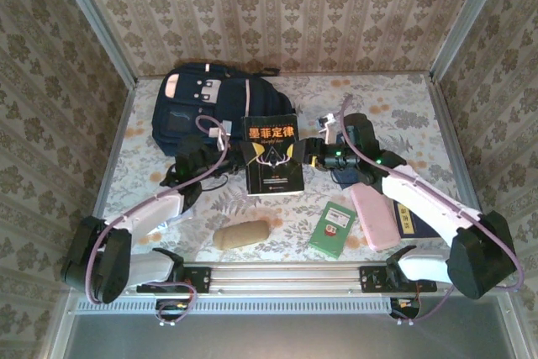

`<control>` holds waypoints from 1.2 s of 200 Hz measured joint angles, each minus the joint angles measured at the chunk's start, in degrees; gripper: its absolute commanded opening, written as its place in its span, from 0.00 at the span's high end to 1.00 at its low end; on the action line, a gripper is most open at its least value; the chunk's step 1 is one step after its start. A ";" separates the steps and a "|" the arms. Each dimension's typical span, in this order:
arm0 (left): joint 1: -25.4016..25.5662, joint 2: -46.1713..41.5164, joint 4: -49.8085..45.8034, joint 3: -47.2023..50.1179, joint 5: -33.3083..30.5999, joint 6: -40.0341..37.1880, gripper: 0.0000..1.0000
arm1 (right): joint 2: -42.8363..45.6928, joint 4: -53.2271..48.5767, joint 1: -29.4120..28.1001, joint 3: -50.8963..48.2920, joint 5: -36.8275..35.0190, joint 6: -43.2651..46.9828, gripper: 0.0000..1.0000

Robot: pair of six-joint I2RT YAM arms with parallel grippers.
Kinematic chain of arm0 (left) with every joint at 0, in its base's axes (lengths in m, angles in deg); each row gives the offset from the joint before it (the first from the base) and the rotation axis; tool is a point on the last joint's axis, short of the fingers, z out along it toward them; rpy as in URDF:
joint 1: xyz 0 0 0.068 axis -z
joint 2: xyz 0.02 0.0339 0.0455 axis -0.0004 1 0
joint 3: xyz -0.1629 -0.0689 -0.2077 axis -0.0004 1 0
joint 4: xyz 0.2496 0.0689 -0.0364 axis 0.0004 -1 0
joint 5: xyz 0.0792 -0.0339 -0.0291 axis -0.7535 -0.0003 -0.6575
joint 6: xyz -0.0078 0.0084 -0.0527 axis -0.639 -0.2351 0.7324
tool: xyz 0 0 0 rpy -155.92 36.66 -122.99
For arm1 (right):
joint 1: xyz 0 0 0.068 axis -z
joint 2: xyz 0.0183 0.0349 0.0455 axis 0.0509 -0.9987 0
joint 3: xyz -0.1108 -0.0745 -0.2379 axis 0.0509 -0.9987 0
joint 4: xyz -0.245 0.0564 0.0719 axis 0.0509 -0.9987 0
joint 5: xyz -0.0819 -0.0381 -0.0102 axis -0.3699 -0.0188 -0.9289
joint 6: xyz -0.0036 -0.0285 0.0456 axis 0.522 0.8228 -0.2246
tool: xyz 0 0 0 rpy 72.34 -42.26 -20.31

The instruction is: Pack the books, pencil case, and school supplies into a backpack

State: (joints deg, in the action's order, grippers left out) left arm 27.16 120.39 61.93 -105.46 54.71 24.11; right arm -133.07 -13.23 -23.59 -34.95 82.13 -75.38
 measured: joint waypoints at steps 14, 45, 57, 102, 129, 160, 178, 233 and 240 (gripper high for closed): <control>0.15 -1.90 -0.59 0.02 -2.82 0.33 1.00 | 2.14 0.52 0.00 -0.55 -2.51 -2.19 0.03; 1.07 -6.80 -1.75 0.04 -12.90 2.14 1.00 | 5.49 8.81 -0.48 -7.08 -4.92 -12.85 0.00; 1.77 -8.37 -1.84 0.04 -17.40 2.95 1.00 | 5.46 10.91 -1.40 -9.18 -6.38 -17.14 0.00; 4.50 -9.81 -2.40 -0.07 -31.76 5.64 1.00 | 5.92 19.06 -7.80 -12.68 -12.94 -27.78 0.00; 5.81 -8.15 -2.45 -1.25 -36.46 7.13 1.00 | 4.83 27.23 -11.65 -12.66 -16.11 -31.74 0.00; 7.17 -6.16 -1.75 -2.19 -39.58 8.66 1.00 | -1.05 35.43 -14.97 -12.66 -18.67 -35.93 0.00; 7.72 -5.57 -1.79 -2.67 -40.61 8.96 1.00 | -3.80 37.83 -15.87 -12.66 -19.47 -37.64 0.00; 8.87 -5.57 -1.20 -4.63 -42.86 9.33 1.00 | -5.75 42.32 -16.52 -12.61 -22.01 -40.39 0.09; 9.14 -5.57 -1.16 -4.68 -42.95 9.35 1.00 | -6.34 42.62 -16.52 -12.61 -22.36 -40.61 0.12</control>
State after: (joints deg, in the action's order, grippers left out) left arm 36.29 114.82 60.77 -110.14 11.76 33.46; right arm -139.41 29.40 -40.11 -47.56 59.77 -115.99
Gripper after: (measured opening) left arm 0.175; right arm 0.922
